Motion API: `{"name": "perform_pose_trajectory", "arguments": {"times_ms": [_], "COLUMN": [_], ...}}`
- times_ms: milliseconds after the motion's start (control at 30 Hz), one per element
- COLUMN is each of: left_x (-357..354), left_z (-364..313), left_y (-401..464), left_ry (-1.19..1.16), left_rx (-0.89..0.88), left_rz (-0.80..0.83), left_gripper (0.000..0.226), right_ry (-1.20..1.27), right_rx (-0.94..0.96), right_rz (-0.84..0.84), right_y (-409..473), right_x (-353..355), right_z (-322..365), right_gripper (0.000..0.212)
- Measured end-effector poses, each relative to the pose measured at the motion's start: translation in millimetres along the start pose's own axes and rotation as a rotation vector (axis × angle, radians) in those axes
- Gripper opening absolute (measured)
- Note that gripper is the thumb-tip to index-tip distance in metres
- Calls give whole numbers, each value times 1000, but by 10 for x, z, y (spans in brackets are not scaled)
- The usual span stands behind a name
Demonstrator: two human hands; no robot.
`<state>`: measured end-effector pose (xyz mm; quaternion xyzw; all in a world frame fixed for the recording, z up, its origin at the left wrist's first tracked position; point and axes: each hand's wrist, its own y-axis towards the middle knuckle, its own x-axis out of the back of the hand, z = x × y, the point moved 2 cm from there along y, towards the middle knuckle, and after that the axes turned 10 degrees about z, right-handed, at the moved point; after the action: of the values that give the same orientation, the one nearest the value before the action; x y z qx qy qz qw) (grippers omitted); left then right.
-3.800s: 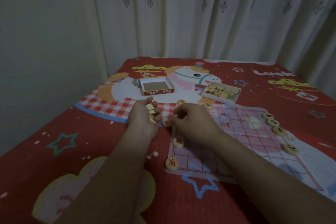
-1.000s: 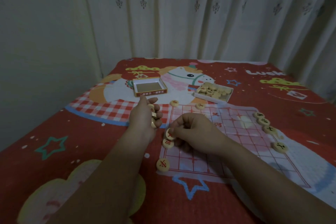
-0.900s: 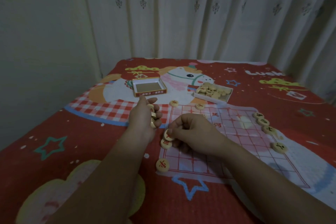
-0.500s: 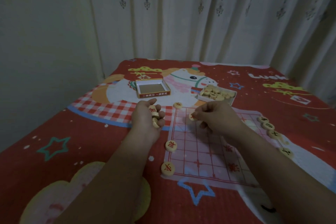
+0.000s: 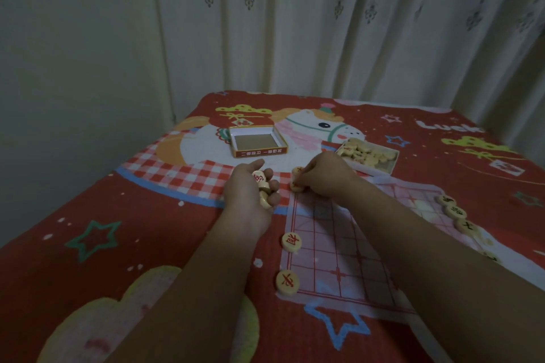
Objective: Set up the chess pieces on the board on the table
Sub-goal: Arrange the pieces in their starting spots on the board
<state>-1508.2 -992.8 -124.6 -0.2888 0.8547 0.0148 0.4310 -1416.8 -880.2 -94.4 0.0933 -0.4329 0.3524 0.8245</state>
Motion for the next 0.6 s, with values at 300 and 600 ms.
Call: {"name": "perform_pose_trajectory", "arguments": {"times_ms": [300, 600], "left_x": [5, 16], "left_z": [11, 16], "left_y": [24, 25], "left_ry": [9, 18], "left_rx": [17, 19], "left_rz": [6, 39], "left_gripper": [22, 21], "right_ry": [-50, -123], "right_rx": [50, 38], "right_rz": [18, 23], "right_y": [-96, -82], "right_x": [27, -24], "right_z": [-43, -59], "right_gripper": [19, 25]}}
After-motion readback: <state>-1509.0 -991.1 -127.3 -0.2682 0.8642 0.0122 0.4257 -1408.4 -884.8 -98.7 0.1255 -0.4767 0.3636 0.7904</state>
